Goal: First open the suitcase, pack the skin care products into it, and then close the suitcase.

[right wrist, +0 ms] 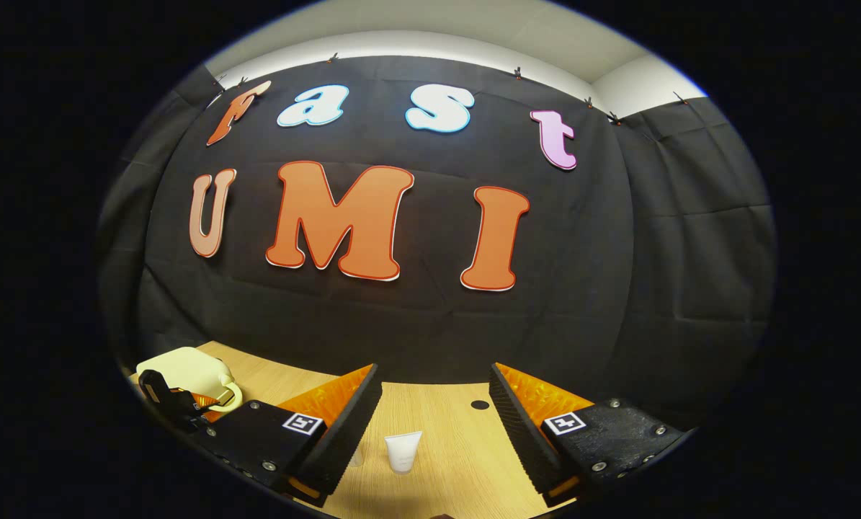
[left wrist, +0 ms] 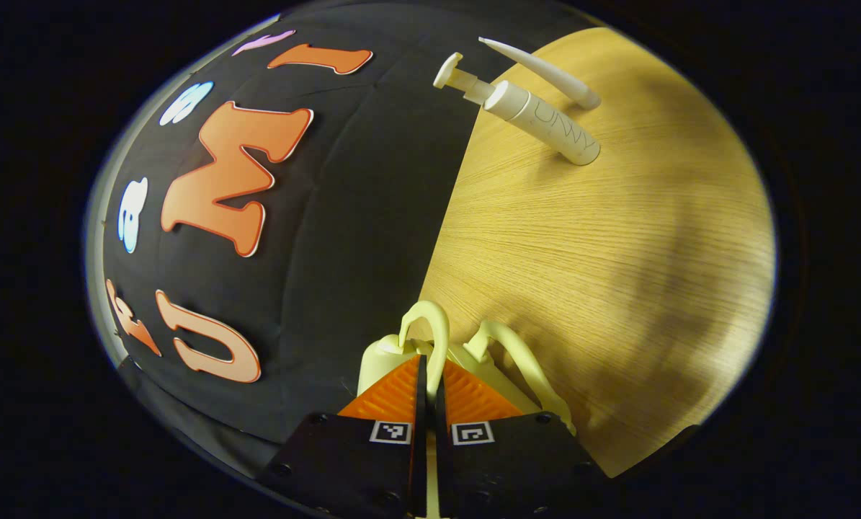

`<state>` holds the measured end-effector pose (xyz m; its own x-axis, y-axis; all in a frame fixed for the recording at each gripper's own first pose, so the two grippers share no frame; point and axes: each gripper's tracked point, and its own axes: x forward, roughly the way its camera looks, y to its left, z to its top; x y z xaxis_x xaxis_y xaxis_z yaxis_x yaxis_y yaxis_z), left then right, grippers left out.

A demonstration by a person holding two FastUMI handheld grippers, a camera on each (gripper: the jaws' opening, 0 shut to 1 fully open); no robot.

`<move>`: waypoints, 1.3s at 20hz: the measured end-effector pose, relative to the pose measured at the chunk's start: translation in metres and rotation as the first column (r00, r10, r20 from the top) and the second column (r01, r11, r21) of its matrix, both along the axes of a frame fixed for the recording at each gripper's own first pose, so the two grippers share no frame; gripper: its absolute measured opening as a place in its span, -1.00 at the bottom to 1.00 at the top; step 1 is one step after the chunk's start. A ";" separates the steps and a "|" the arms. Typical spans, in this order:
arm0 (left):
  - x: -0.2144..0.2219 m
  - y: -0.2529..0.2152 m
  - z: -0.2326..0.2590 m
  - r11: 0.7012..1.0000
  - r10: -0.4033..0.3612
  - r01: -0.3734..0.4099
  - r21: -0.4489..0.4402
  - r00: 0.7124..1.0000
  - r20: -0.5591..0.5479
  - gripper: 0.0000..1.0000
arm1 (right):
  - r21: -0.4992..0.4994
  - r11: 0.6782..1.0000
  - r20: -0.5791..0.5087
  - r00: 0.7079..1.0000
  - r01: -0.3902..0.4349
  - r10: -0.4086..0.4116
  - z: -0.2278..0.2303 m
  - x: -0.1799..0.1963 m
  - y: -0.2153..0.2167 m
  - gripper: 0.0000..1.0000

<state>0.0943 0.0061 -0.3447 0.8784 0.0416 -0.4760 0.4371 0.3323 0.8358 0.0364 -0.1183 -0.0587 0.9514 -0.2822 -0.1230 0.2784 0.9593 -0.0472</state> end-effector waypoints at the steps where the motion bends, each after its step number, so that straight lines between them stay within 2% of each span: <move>1: 0.000 0.001 0.005 1.000 0.000 0.000 -0.012 1.000 0.005 -0.88 | -0.002 1.000 -0.002 1.000 -0.001 0.001 0.000 0.000 0.000 0.92; 7: 0.007 0.025 0.057 0.981 0.082 -0.072 -0.182 0.995 0.052 -0.87 | -0.007 1.000 0.006 1.000 -0.014 0.014 0.002 -0.001 0.003 0.92; 9: 0.013 0.041 0.081 0.958 0.134 -0.112 -0.262 0.988 0.070 -0.88 | -0.009 1.000 0.010 1.000 -0.024 0.024 0.005 -0.001 0.006 0.92; 11: 0.018 0.060 0.105 0.921 0.203 -0.164 -0.352 0.976 0.078 -0.88 | -0.017 0.999 0.009 0.999 -0.034 0.035 0.013 -0.002 0.016 0.92; 13: 0.025 0.083 0.128 0.876 0.265 -0.206 -0.436 0.961 0.078 -0.88 | -0.026 0.998 0.012 0.999 -0.048 0.048 0.017 0.003 0.030 0.92; 16: 0.032 0.115 0.147 0.815 0.349 -0.263 -0.516 0.934 0.075 -0.88 | -0.028 0.997 0.014 0.998 -0.066 0.066 0.023 0.009 0.046 0.92; 18: 0.035 0.136 0.155 0.764 0.395 -0.291 -0.576 0.917 0.061 -0.88 | -0.013 0.997 0.014 0.997 -0.076 0.076 0.024 0.012 0.055 0.92; 23: 0.041 0.204 0.179 0.606 0.468 -0.335 -0.721 0.884 -0.018 -0.88 | -0.011 0.997 0.022 0.997 -0.073 0.073 0.033 0.019 0.075 0.92; 26: 0.046 0.245 0.184 0.480 0.509 -0.355 -0.802 0.857 -0.075 -0.88 | -0.027 0.998 0.018 0.998 -0.062 0.063 0.036 0.021 0.083 0.92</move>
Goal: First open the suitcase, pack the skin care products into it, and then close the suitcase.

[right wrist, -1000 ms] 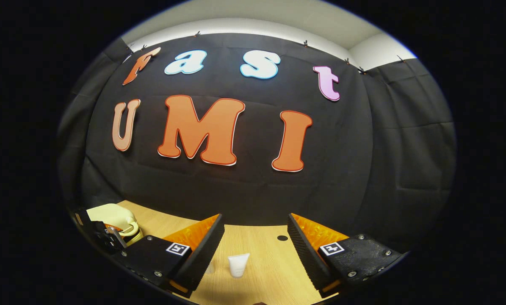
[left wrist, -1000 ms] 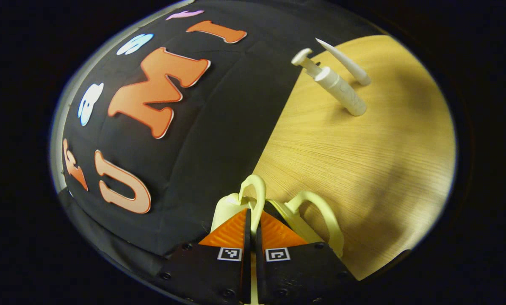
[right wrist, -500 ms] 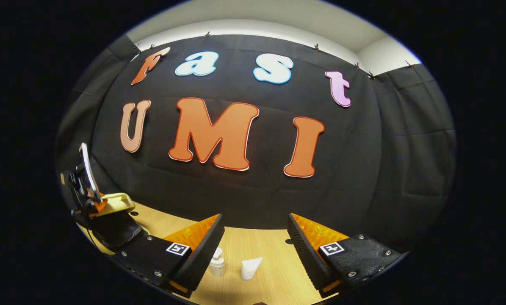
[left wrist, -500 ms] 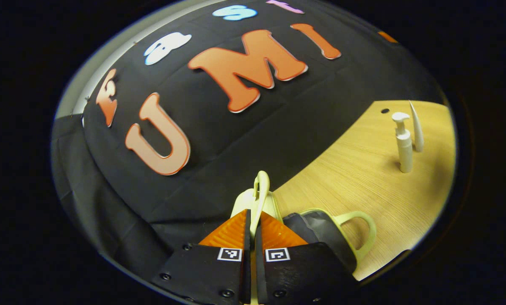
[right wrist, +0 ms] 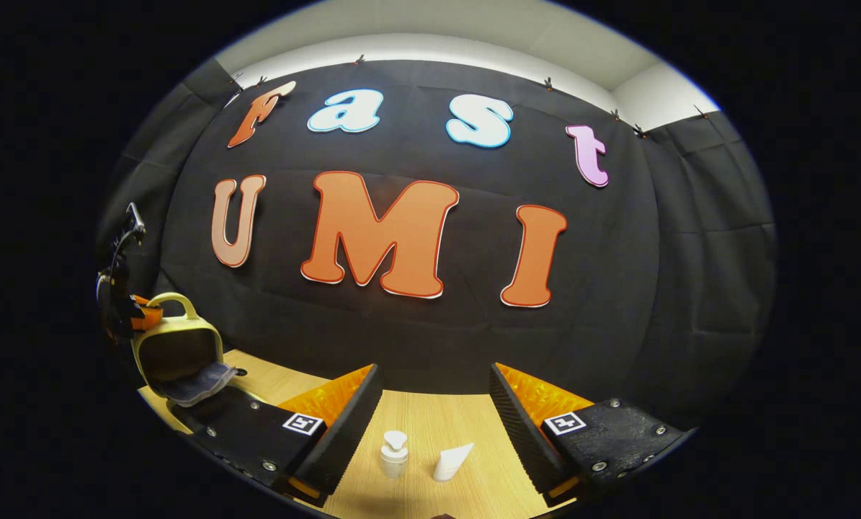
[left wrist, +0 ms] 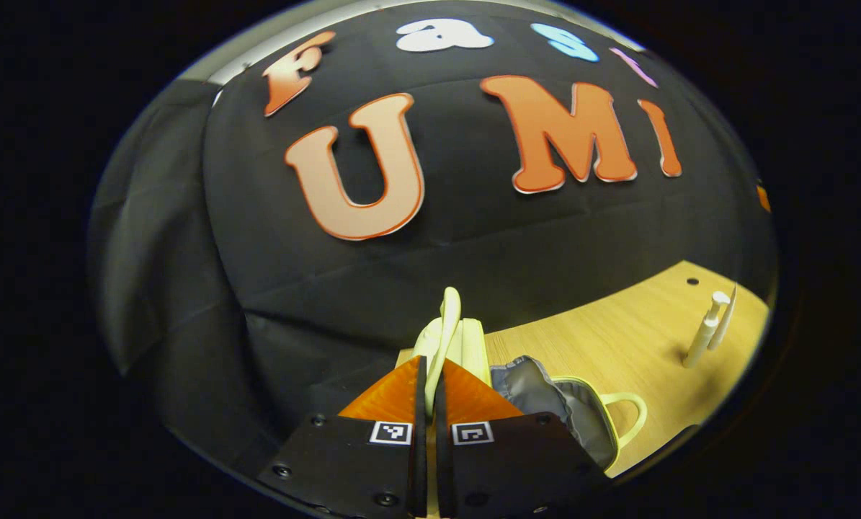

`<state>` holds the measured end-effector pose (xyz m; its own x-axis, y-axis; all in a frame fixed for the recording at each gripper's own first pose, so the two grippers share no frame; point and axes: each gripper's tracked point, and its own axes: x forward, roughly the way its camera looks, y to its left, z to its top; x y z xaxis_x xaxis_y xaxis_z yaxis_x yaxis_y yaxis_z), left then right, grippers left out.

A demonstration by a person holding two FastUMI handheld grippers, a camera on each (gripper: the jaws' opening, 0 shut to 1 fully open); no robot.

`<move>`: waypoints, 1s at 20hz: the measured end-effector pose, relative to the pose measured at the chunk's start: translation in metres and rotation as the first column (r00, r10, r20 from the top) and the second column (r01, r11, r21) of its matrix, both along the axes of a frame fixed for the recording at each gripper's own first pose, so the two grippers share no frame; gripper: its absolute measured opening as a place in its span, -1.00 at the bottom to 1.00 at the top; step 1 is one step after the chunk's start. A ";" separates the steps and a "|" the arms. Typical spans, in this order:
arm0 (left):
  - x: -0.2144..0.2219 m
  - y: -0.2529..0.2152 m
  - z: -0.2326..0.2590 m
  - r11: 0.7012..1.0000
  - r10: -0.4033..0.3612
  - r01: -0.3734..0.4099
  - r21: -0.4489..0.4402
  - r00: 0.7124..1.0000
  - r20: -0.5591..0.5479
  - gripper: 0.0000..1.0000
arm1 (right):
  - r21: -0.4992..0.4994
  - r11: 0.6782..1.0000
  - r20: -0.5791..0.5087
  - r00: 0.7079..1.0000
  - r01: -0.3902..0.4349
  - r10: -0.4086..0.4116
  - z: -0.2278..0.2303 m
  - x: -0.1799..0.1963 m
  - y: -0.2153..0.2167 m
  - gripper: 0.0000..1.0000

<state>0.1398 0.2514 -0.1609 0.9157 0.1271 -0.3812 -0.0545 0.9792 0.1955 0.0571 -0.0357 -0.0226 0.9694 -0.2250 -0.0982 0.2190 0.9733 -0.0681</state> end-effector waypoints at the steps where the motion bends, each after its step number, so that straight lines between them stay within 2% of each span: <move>1: 0.001 0.016 0.000 0.999 0.025 -0.024 -0.044 1.000 0.002 -0.88 | -0.005 1.000 -0.002 1.000 0.005 -0.005 0.000 0.001 0.002 0.92; 6: -0.010 0.080 -0.022 0.957 0.166 -0.165 -0.239 0.986 -0.013 -0.87 | -0.023 0.999 -0.015 0.999 0.031 -0.031 0.000 0.000 0.012 0.92; 10: -0.013 0.130 -0.045 0.899 0.228 -0.234 -0.369 0.972 -0.061 -0.87 | -0.035 0.999 -0.023 0.999 0.042 -0.042 0.002 0.003 0.025 0.92; 14: -0.013 0.160 -0.091 0.838 0.282 -0.320 -0.442 0.947 -0.152 -0.88 | -0.032 0.999 -0.038 0.999 0.038 -0.039 0.000 0.008 0.041 0.92; 17: -0.012 0.176 -0.137 0.777 0.322 -0.398 -0.488 0.917 -0.234 -0.87 | -0.034 0.999 -0.046 0.998 0.038 -0.040 -0.001 0.010 0.050 0.92; 18: -0.012 0.176 -0.155 0.749 0.332 -0.427 -0.508 0.904 -0.270 -0.87 | -0.030 0.999 -0.051 0.998 0.042 -0.043 -0.003 0.010 0.052 0.92; 20: -0.012 0.177 -0.193 0.673 0.342 -0.484 -0.559 0.874 -0.345 -0.87 | -0.019 0.999 -0.065 0.997 0.049 -0.050 -0.007 0.009 0.055 0.92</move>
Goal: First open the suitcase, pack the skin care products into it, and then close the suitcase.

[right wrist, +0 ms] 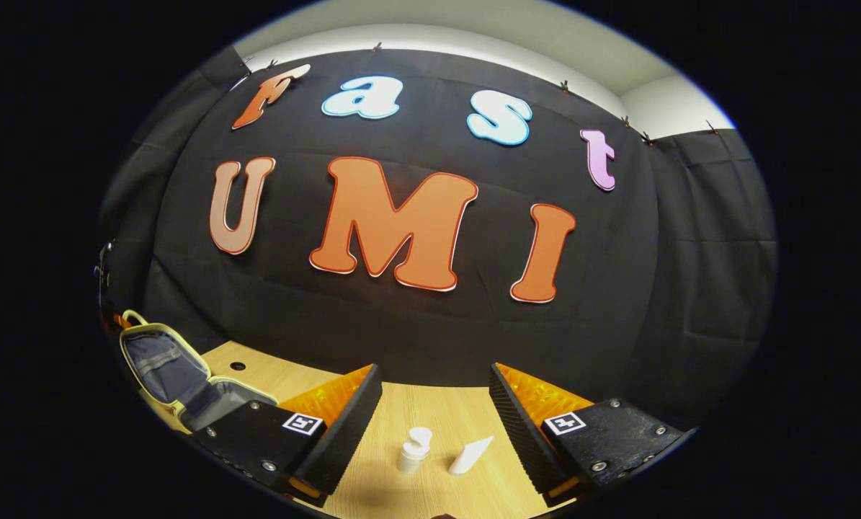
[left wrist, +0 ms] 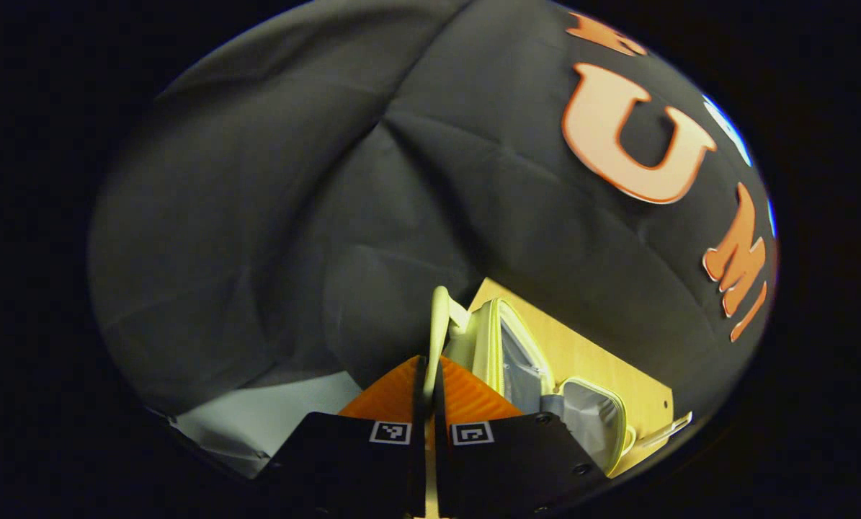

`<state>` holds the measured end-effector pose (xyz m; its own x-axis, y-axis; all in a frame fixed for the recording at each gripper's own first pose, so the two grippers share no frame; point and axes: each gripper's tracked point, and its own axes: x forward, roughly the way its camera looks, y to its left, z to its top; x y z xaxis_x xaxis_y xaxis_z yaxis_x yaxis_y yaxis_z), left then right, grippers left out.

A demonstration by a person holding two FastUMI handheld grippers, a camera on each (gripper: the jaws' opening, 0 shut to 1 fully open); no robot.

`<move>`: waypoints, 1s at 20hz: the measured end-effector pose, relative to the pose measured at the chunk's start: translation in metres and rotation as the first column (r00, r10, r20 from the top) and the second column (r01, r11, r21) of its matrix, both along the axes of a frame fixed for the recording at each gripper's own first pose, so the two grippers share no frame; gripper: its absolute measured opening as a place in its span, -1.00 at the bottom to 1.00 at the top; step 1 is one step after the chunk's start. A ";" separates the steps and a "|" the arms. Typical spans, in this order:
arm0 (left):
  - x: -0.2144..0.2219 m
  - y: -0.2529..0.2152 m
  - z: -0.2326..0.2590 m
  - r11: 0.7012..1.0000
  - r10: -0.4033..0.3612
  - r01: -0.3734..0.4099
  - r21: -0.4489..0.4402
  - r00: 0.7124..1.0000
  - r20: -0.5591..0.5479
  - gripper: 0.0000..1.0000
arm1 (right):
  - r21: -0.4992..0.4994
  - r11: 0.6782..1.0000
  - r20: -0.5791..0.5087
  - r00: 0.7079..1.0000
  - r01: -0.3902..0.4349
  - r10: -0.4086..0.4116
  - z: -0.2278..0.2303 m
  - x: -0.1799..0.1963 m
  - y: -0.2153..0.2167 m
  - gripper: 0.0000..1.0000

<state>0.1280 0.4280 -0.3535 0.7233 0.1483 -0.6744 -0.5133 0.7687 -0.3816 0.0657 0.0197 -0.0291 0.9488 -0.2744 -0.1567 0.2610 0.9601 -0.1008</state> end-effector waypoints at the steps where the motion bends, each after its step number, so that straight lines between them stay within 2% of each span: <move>1: 0.000 0.000 -0.021 0.998 0.029 -0.031 -0.059 0.999 -0.033 -0.87 | 0.004 1.000 -0.006 1.000 0.005 -0.005 -0.002 -0.001 0.000 0.92; 3: 0.003 0.005 -0.058 0.982 0.080 -0.092 -0.162 0.993 -0.082 -0.87 | 0.002 1.000 -0.015 1.000 0.015 -0.015 -0.003 -0.002 0.001 0.92; 7: -0.018 0.004 -0.089 0.927 0.160 -0.200 -0.316 0.976 -0.147 -0.88 | 0.010 1.000 -0.027 0.999 0.024 -0.024 -0.004 -0.004 0.003 0.92; 9: -0.038 0.015 -0.093 0.898 0.206 -0.262 -0.353 0.961 -0.187 -0.71 | 0.010 1.000 -0.030 0.999 0.027 -0.026 -0.004 -0.005 0.004 0.92; 11: -0.046 0.019 -0.095 0.875 0.247 -0.302 -0.379 0.951 -0.188 -0.31 | 0.010 1.000 -0.036 0.999 0.027 -0.027 -0.007 -0.005 0.003 0.92; 14: -0.063 0.021 -0.091 0.902 0.265 -0.324 -0.285 0.937 -0.227 0.35 | 0.014 1.000 -0.042 0.999 0.027 -0.026 -0.012 -0.007 -0.003 0.92; 16: -0.067 0.026 -0.074 0.940 0.271 -0.306 -0.149 0.938 -0.216 0.74 | 0.017 1.000 -0.045 0.999 0.019 -0.018 -0.015 -0.005 -0.008 0.92; 18: -0.065 0.021 -0.042 0.970 0.234 -0.242 -0.024 0.957 -0.173 0.79 | 0.022 1.000 -0.043 0.999 0.003 -0.003 -0.018 -0.004 -0.014 0.92; 19: -0.060 0.012 -0.025 0.980 0.197 -0.196 0.026 0.969 -0.149 0.67 | 0.022 1.000 -0.038 0.999 -0.004 0.005 -0.018 -0.003 -0.017 0.92; 20: -0.056 0.002 -0.004 0.984 0.166 -0.156 0.085 0.978 -0.125 0.93 | 0.021 1.000 -0.032 0.999 -0.015 0.016 -0.018 -0.002 -0.020 0.92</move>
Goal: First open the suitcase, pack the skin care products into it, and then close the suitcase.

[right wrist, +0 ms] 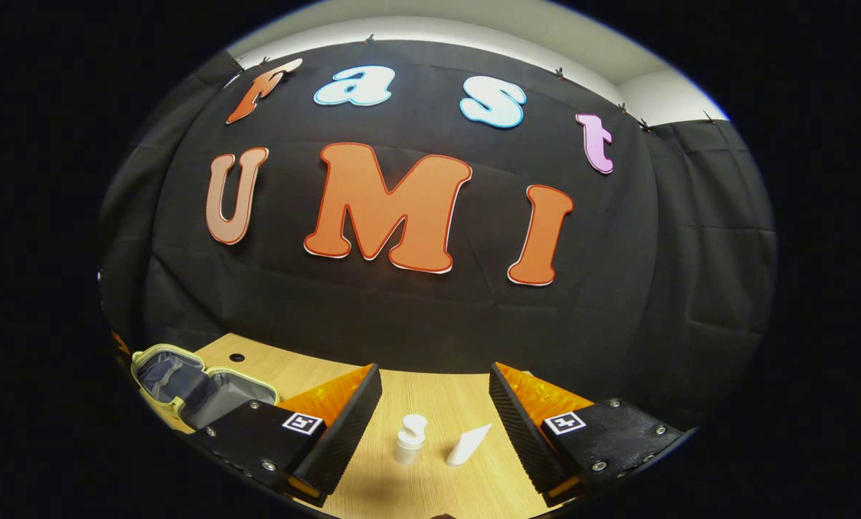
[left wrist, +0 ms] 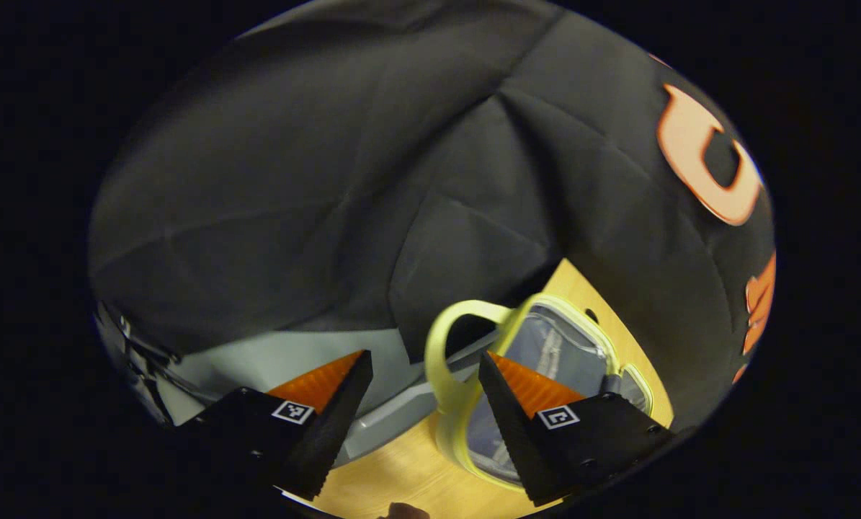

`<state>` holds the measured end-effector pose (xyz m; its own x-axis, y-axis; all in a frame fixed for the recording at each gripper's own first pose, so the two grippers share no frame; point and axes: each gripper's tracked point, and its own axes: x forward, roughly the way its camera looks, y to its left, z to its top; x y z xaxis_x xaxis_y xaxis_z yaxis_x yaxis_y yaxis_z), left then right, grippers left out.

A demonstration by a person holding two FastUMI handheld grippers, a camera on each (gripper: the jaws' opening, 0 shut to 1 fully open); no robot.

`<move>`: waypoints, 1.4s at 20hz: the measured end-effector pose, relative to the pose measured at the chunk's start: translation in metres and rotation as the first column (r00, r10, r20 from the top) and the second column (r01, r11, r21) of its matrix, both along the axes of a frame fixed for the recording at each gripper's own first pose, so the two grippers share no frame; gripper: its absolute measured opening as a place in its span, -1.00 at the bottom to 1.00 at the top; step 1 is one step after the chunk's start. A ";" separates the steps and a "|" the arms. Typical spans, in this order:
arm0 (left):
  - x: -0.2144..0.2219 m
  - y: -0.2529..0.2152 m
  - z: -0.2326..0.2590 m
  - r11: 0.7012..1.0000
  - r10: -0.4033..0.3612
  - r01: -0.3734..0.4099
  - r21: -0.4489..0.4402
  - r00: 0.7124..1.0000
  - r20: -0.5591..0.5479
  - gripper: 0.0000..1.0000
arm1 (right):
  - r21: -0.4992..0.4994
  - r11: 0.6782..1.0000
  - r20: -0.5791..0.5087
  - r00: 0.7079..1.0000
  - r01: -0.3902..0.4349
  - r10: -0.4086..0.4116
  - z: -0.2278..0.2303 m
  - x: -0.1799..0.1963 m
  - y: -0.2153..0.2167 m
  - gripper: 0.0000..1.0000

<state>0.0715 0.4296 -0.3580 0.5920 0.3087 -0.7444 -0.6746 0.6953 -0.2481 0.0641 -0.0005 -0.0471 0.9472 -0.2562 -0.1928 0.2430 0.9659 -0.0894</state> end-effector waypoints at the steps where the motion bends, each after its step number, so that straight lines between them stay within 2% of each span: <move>1: 0.004 -0.009 0.021 0.998 -0.042 0.041 0.056 0.999 0.018 0.93 | -0.002 1.000 0.004 1.000 -0.008 0.008 -0.001 0.002 -0.004 0.92; 3: 0.011 -0.037 0.053 0.982 -0.113 0.102 0.156 0.992 0.060 0.94 | -0.001 1.000 0.017 0.999 -0.028 0.028 0.000 0.003 -0.013 0.92; 5: 0.020 -0.067 0.095 0.953 -0.205 0.173 0.249 0.973 0.109 0.94 | 0.003 0.999 0.031 0.999 -0.045 0.045 -0.001 0.004 -0.025 0.92; 8: 0.022 -0.116 0.156 0.866 -0.343 0.276 0.417 0.934 0.095 0.95 | 0.010 0.998 0.039 0.998 -0.057 0.057 -0.005 0.002 -0.047 0.92; 11: 0.020 -0.171 0.221 0.826 -0.430 0.325 0.461 0.892 0.141 0.95 | 0.000 0.997 0.052 0.996 -0.073 0.073 -0.006 -0.003 -0.070 0.92; 13: 0.010 -0.193 0.268 0.806 -0.462 0.329 0.491 0.869 0.175 0.95 | -0.005 0.996 0.057 0.995 -0.085 0.085 -0.006 -0.005 -0.083 0.92; 14: 0.004 -0.203 0.287 0.793 -0.477 0.327 0.514 0.858 0.190 0.89 | -0.004 0.995 0.059 0.994 -0.096 0.096 -0.008 -0.007 -0.089 0.92; 15: 0.000 -0.215 0.310 0.776 -0.498 0.327 0.539 0.843 0.205 0.95 | -0.006 0.995 0.063 0.993 -0.101 0.101 -0.008 -0.009 -0.094 0.92; 17: -0.009 -0.236 0.352 0.737 -0.535 0.321 0.595 0.815 0.222 0.95 | -0.012 0.992 0.069 0.990 -0.122 0.122 -0.009 -0.013 -0.103 0.92; 18: -0.014 -0.248 0.372 0.718 -0.550 0.314 0.621 0.802 0.231 0.87 | -0.015 0.991 0.074 0.988 -0.132 0.133 -0.011 -0.014 -0.106 0.92; 21: -0.016 -0.306 0.403 0.658 -0.603 0.292 0.694 0.757 0.253 0.89 | -0.035 0.986 0.056 0.984 -0.165 0.166 -0.026 -0.018 -0.113 0.92; 23: -0.011 -0.351 0.403 0.646 -0.629 0.295 0.704 0.728 0.273 0.90 | -0.016 0.982 0.040 0.981 -0.187 0.188 -0.034 -0.021 -0.114 0.92; 26: -0.013 -0.401 0.409 0.647 -0.654 0.298 0.702 0.691 0.309 1.00 | -0.017 0.980 0.060 0.978 -0.198 0.199 -0.030 -0.027 -0.117 0.92; 28: -0.012 -0.435 0.415 0.632 -0.684 0.310 0.710 0.654 0.324 1.00 | -0.006 0.977 0.065 0.975 -0.211 0.211 -0.034 -0.029 -0.118 0.92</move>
